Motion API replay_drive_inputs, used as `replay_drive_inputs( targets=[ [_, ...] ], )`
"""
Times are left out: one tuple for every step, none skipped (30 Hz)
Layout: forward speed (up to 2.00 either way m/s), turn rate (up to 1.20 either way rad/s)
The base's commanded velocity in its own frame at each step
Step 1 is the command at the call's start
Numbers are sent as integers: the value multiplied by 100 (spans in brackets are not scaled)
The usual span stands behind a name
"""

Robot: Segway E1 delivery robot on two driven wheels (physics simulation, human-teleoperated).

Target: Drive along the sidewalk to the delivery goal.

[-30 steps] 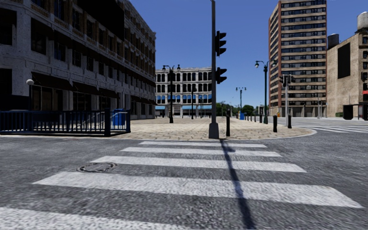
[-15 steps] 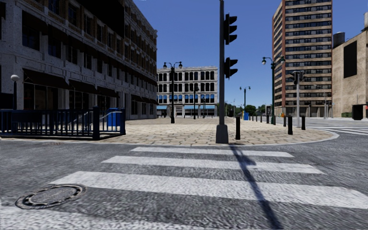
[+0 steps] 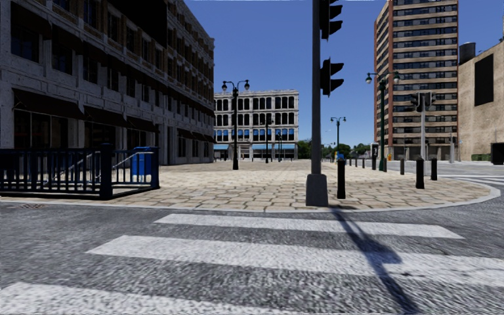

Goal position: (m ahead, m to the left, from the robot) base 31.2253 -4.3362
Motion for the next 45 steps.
replay_drive_inputs(
  targets=[
    [200, 0],
    [200, 0],
    [200, 0],
    [200, 0],
    [200, 0],
    [200, 0],
    [200, 0],
    [200, 0],
    [200, 0],
    [200, 0],
    [200, 0],
    [200, 0],
    [200, 0],
    [200, 0],
    [200, 0],
    [200, 0],
    [200, 0],
    [200, 0],
    [200, 0],
    [200, 0],
    [200, 0],
    [200, 0],
    [200, 0],
    [200, 0],
    [200, 0],
    [200, 0],
    [200, 0],
    [200, 0],
    [200, 0],
    [200, 0],
    [200, 0],
    [200, 0],
    [200, 0],
    [200, 0],
    [200, 0],
    [200, 0],
    [200, 0],
    [200, 0],
    [200, 0],
    [200, 0],
    [200, 0],
    [200, 0],
    [200, 0],
    [200, 0],
    [200, 0]
  ],
)
